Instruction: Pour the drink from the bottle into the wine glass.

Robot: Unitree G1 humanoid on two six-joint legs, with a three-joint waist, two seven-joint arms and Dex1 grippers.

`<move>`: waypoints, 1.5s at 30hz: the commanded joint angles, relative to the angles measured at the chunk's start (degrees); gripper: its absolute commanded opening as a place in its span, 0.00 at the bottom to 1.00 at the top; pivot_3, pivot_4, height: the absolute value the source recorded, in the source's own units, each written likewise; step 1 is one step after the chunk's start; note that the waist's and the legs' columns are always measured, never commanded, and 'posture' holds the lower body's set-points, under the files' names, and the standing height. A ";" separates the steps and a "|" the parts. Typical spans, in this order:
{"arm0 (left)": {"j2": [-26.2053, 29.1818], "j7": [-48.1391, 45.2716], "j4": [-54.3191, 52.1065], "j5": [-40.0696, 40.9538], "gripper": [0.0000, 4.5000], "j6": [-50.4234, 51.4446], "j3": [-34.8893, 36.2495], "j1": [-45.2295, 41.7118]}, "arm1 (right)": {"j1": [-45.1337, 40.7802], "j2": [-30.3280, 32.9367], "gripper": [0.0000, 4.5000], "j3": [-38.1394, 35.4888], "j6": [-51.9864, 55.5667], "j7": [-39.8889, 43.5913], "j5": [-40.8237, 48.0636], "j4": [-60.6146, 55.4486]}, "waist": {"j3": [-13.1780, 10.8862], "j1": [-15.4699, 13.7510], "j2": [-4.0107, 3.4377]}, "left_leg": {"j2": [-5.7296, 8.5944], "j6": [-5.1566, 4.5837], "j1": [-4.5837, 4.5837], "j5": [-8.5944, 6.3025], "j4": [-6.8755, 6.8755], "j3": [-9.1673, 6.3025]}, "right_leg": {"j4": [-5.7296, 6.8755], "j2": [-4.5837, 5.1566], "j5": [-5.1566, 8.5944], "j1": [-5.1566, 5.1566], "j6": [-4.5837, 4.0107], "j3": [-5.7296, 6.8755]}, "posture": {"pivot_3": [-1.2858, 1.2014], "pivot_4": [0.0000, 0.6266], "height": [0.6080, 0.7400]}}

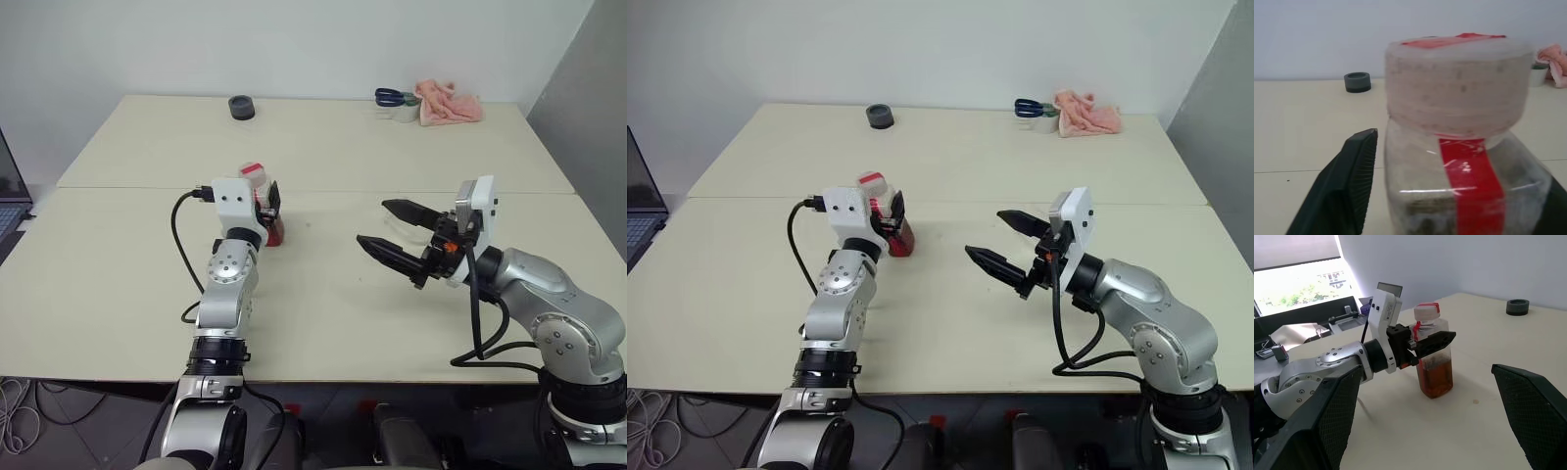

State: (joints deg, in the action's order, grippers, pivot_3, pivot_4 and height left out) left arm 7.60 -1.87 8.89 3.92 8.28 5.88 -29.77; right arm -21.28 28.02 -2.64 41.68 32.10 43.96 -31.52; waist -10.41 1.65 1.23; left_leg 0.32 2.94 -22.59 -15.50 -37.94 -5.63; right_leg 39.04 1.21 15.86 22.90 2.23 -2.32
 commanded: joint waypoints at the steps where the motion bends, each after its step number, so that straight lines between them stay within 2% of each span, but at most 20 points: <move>1: 0.24 -0.01 -1.34 -0.10 0.46 -1.16 0.28 0.21 | -0.13 0.03 1.00 -0.55 -0.48 -0.47 0.84 -2.55 | 0.00 0.01 0.00 | 0.00 0.00 0.00 0.00 0.00 0.00 | 0.00 0.00 0.00 0.00 0.00 0.00 | 0.52 0.24 1.00; 3: 0.28 0.00 -1.27 -0.08 0.40 -1.09 0.32 0.07 | -0.21 0.03 1.00 -0.59 -0.52 -0.54 0.80 -2.46 | 0.00 0.01 0.00 | 0.00 0.00 0.00 0.00 0.00 0.00 | 0.00 0.00 0.00 0.00 0.00 0.00 | 0.52 0.24 1.00; 8: 1.23 -1.91 -1.46 -0.23 0.40 0.86 -0.81 -0.10 | -0.74 0.52 1.00 0.29 -0.91 -1.26 -1.49 -2.04 | 0.00 0.01 0.00 | 0.00 0.00 0.00 0.00 0.00 -0.01 | 0.00 0.00 0.00 0.00 0.00 0.00 | 0.52 0.24 1.00; 11: 2.86 -7.59 -3.55 1.15 0.40 3.04 -3.22 -0.50 | -2.45 0.10 1.00 0.64 -1.18 -3.54 -3.98 -0.98 | 0.00 0.04 0.00 | 0.00 0.00 0.01 0.00 0.00 0.01 | 0.01 -0.01 0.00 0.00 0.00 0.00 | 0.52 0.24 1.00; 17: 6.16 -25.08 -13.95 10.55 0.40 10.23 -8.28 -1.03 | -9.84 -4.98 1.00 1.26 0.36 -9.86 -4.94 1.40 | -0.01 0.07 0.00 | -0.01 0.05 -0.21 0.03 -0.02 -0.03 | 0.04 -0.01 -0.01 0.21 -0.01 0.02 | 0.52 0.24 1.00; 21: 6.62 -30.28 -17.63 15.13 0.40 12.84 -9.19 -0.89 | -11.17 -7.35 1.00 1.00 -0.05 -12.34 -6.31 3.02 | 0.00 0.06 0.00 | -0.01 0.20 -0.26 0.11 -0.01 0.01 | 0.02 0.02 -0.01 0.28 -0.01 -0.02 | 0.52 0.24 1.00; 31: 6.05 -34.22 -17.81 15.76 0.40 13.11 -11.52 -2.13 | -10.59 -10.26 1.00 2.13 0.85 -14.00 -6.36 2.52 | -0.01 0.09 -0.01 | -0.01 0.02 -0.23 0.02 -0.02 0.00 | 0.07 0.00 -0.01 0.29 -0.01 -0.01 | 0.52 0.24 1.00; 45: 5.90 -33.68 -19.27 15.03 0.40 13.35 -13.28 -0.61 | -8.82 -11.99 1.00 5.77 -0.11 -12.47 -7.81 3.04 | -0.02 0.11 -0.02 | -0.01 0.01 -0.23 0.02 -0.01 -0.01 | 0.07 -0.01 -0.01 0.29 -0.01 -0.02 | 0.52 0.24 1.00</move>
State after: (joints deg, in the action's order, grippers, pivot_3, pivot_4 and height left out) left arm 13.67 -35.60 -6.79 18.80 22.25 -7.47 -30.02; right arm -29.66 16.47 3.55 43.00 19.65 36.50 -27.31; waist -10.42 1.76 1.21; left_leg 0.31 2.95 -22.82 -15.48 -37.96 -5.63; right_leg 39.11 1.21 15.85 23.19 2.22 -2.34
